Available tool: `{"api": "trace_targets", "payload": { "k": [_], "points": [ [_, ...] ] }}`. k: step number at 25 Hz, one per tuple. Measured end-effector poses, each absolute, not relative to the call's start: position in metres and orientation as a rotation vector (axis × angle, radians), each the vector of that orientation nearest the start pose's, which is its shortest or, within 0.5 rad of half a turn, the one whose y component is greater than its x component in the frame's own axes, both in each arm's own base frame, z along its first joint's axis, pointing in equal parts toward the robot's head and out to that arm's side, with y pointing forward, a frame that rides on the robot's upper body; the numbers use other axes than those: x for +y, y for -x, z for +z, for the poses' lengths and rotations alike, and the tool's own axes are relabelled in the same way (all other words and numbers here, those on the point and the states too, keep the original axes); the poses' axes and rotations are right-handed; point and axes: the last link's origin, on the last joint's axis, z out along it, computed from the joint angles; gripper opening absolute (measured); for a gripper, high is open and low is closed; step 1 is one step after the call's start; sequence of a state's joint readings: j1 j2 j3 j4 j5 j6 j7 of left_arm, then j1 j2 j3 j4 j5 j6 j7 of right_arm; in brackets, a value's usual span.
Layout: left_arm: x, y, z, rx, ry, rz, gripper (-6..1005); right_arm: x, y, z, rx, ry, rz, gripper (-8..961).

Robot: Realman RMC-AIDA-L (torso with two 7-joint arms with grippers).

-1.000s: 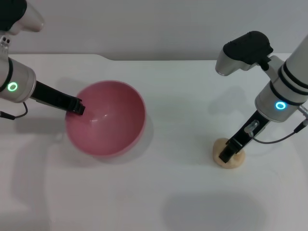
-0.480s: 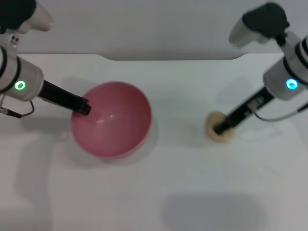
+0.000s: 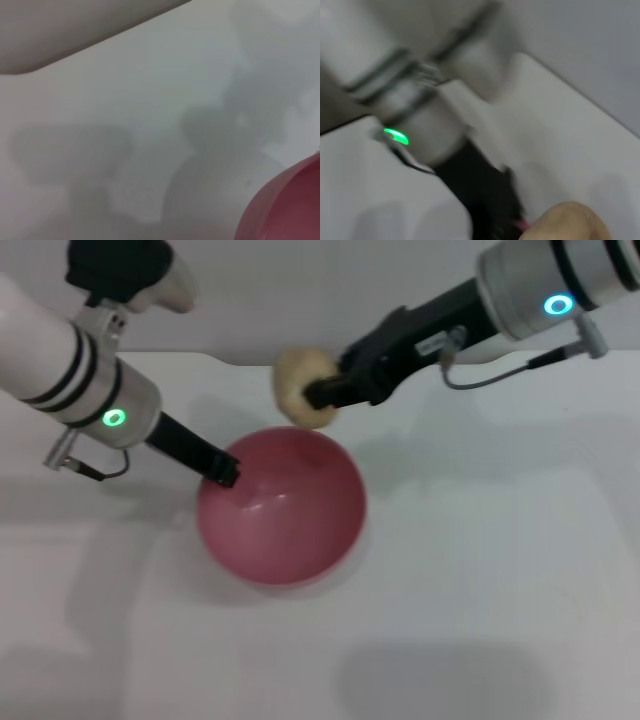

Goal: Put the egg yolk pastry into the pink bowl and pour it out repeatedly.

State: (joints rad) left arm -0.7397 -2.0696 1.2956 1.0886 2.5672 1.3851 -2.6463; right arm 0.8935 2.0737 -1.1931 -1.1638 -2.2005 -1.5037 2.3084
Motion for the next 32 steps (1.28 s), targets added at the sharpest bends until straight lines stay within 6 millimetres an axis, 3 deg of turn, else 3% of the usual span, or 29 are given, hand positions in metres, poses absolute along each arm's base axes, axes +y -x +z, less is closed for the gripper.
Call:
{"api": "trace_targets", "payload": {
  "k": [4,11,15,21,25,28,32],
  "points": [
    [0.394,0.169,-0.023,-1.093,2.512,0.327,-2,0.382,-0.06,-0.026,0.483,3.002,-0.047,200],
    [0.396,0.163,-0.023,-1.087,2.52,0.301,-1,0.37,-0.077,-0.045,0.563,2.975,-0.376,154],
    [0.399,0.163,-0.021,-1.085,2.511,0.288,-1,0.37,-0.076,-0.044,0.587,2.943,-0.405,242],
    [0.403,0.166,-0.019,-1.069,2.486,0.259,-2,0.374,-0.072,-0.023,0.631,2.901,-0.289,375],
    [0.409,0.17,-0.014,-1.032,2.441,0.197,-2,0.383,-0.08,0.007,0.754,2.812,-0.131,396],
    [0.411,0.17,-0.006,-0.934,2.395,0.098,-2,0.388,-0.111,0.039,0.915,2.693,-0.069,396],
    [0.401,0.161,-0.004,-0.736,2.349,-0.033,-2,0.386,-0.158,0.064,1.132,2.55,-0.026,395]
  ]
}}
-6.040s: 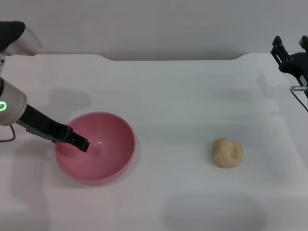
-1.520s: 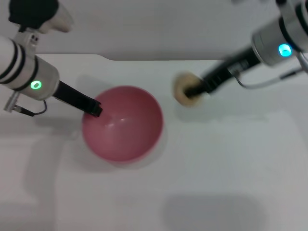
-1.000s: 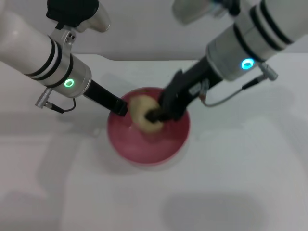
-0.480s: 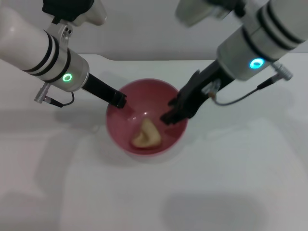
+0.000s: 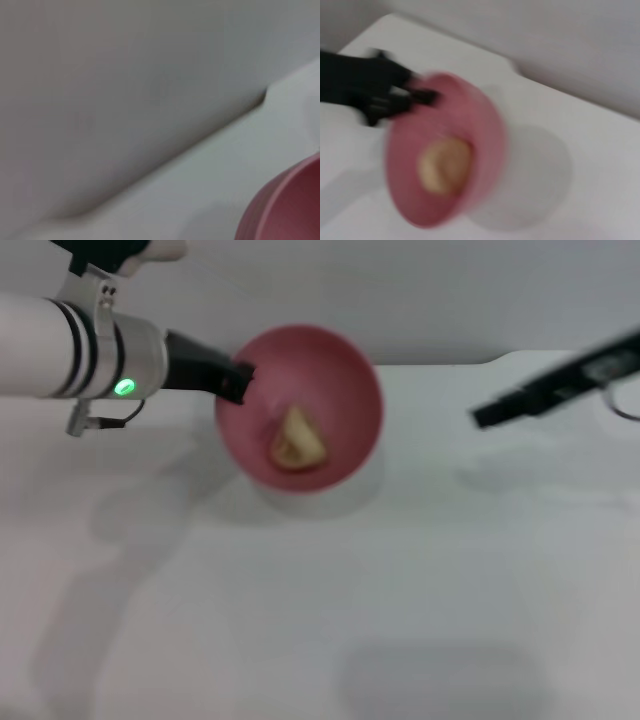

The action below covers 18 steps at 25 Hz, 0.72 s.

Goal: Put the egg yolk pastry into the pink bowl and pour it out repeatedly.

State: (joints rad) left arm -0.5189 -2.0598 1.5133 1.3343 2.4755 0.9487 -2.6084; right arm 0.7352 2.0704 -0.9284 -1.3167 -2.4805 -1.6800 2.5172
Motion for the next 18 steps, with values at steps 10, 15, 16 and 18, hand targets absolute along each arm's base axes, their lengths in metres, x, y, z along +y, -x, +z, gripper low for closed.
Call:
{"api": "trace_targets", "payload": {
  "k": [10,15,16,18],
  "points": [
    [0.338,0.132,-0.031,0.016,2.123,-0.258,-1,0.344,-0.256,0.101,1.548,2.265,0.204,393],
    [0.309,0.136,-0.066,0.443,1.926,-0.257,-1,0.336,-0.265,0.105,1.57,2.245,0.231,393],
    [0.305,0.137,-0.072,0.516,1.883,-0.26,-1,0.335,-0.266,0.105,1.575,2.244,0.233,393],
    [0.298,0.138,-0.083,0.64,1.798,-0.268,-1,0.334,-0.267,0.103,1.589,2.247,0.234,393]
  ]
}}
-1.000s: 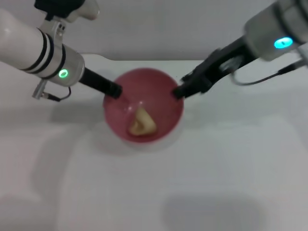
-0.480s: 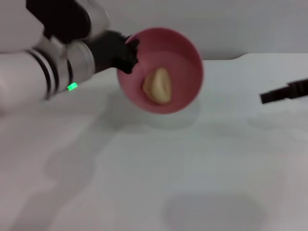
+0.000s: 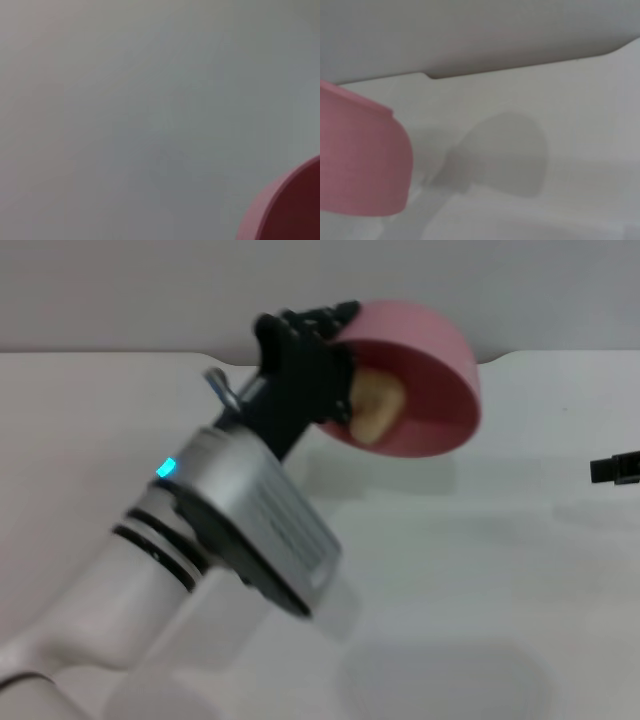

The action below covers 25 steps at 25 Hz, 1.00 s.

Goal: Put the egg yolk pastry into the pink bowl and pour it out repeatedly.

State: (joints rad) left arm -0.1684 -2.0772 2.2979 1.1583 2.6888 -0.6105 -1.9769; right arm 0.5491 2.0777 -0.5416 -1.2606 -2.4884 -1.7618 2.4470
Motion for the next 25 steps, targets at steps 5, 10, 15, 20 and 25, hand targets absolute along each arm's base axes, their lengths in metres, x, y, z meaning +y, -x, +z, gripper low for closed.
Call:
{"api": "trace_targets", "payload": {
  "k": [5,10,15,20,25],
  "points": [
    [0.296,0.142,-0.1,0.808,1.67,-0.208,-2,0.334,-0.268,0.1,1.593,2.261,0.224,393],
    [0.299,0.142,-0.102,0.791,1.669,-0.192,-1,0.333,-0.268,0.096,1.589,2.28,0.219,392],
    [0.315,0.139,-0.083,0.515,1.701,-0.237,-1,0.338,-0.262,0.088,1.536,2.355,0.214,392],
    [0.355,0.139,-0.023,0.023,1.83,-0.324,-1,0.344,-0.24,0.072,1.391,2.52,0.252,392],
    [0.382,0.157,0.037,-0.392,2.101,-0.526,-2,0.353,-0.223,0.057,1.166,2.642,0.212,392]
  ]
}}
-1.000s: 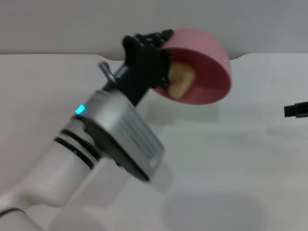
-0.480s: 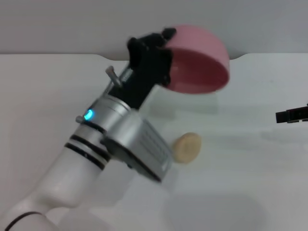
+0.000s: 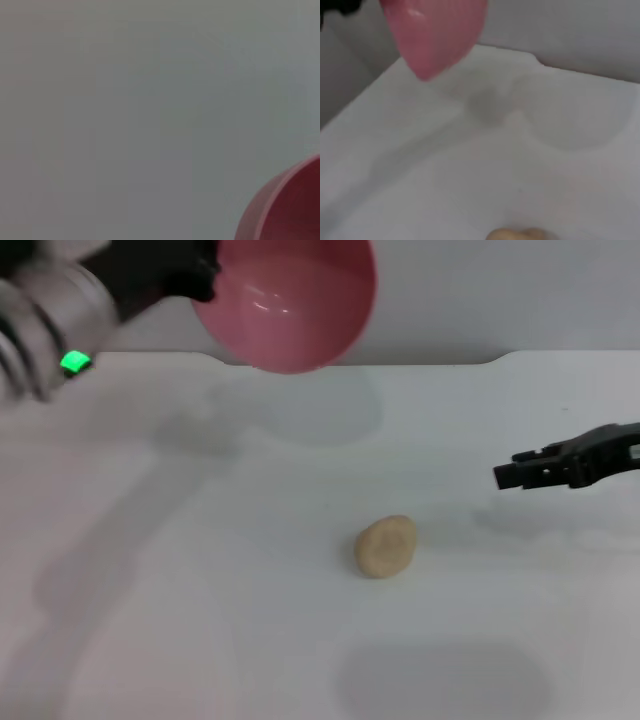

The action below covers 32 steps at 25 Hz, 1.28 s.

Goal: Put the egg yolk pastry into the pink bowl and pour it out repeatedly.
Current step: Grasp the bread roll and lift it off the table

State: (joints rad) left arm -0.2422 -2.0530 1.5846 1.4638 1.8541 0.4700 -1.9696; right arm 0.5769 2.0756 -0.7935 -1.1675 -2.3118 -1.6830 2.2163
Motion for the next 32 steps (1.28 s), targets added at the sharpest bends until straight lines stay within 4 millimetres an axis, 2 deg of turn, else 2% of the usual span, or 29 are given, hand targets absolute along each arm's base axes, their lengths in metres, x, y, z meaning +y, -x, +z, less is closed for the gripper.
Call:
{"api": "trace_targets", "payload": {
  "k": [3,5,10,12,14,22,27,32],
  "points": [
    [0.389,0.177,0.063,-0.687,2.243,-0.467,-2,0.356,-0.213,0.04,1.044,2.716,0.118,393],
    [0.386,0.2,0.076,-0.901,2.278,-0.305,-2,0.357,-0.207,0.029,0.967,2.771,0.061,393],
    [0.366,0.229,0.083,-1.124,2.29,-0.004,-2,0.359,-0.187,-0.007,0.785,2.923,-0.129,427],
    [0.357,0.236,0.084,-1.162,2.3,0.09,-2,0.362,-0.181,-0.018,0.716,2.942,-0.208,444],
    [0.352,0.24,0.085,-1.188,2.3,0.137,-2,0.365,-0.177,-0.027,0.651,2.94,-0.261,600],
    [0.335,0.246,0.08,-1.272,2.335,0.189,-2,0.372,-0.171,-0.054,0.454,2.89,-0.321,598],
    [0.332,0.248,0.078,-1.299,2.337,0.198,-1,0.37,-0.181,-0.07,0.467,2.889,-0.362,596],
    [0.33,0.249,0.077,-1.313,2.338,0.208,-1,0.366,-0.187,-0.084,0.49,2.887,-0.333,595]
  ]
}}
